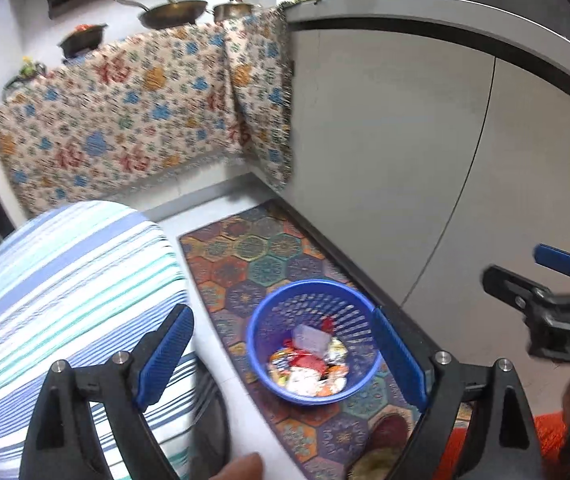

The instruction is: Collect trash

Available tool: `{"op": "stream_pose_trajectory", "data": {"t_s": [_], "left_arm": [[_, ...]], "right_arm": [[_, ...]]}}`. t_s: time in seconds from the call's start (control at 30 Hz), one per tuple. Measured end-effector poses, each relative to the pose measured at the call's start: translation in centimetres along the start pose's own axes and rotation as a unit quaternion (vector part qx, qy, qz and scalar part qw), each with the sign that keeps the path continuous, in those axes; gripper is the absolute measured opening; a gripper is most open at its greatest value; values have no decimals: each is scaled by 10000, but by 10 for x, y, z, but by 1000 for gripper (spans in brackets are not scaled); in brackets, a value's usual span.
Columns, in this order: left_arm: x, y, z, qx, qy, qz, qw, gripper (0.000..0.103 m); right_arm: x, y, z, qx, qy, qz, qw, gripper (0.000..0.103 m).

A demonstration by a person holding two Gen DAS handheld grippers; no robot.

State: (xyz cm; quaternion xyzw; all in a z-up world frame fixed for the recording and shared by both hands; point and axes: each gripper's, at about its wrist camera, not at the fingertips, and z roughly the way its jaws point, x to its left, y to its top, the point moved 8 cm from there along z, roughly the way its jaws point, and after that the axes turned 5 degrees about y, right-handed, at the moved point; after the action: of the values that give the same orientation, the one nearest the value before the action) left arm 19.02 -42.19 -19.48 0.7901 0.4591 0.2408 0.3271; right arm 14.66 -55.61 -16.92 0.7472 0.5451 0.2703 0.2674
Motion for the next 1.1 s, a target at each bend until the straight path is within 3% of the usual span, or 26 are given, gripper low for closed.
{"op": "stream_pose_trajectory", "data": {"t_s": [0.17,0.47,0.57,0.73,1.1], "left_arm": [[7,-12,-33,74,124,45,9999,92],[23,-31,-63,439,-96,-131,9989,92],[26,-32,-72,446,-227,-258,9984,92],[32,-29,-88,300,-6,-176,9994,92],[40,-28,-97,323,-3,-295,9990,92]], "right_arm": [[13,-20,-28,-73,122,239,9996,103],[30,-61,-55,391,189,438,9981,103],[35,-64,-66,422,167,389,9982,103],[49,-63,-83,352,189,240,9989,103],[66,-66,-94,325,286,117,9990,103]]}}
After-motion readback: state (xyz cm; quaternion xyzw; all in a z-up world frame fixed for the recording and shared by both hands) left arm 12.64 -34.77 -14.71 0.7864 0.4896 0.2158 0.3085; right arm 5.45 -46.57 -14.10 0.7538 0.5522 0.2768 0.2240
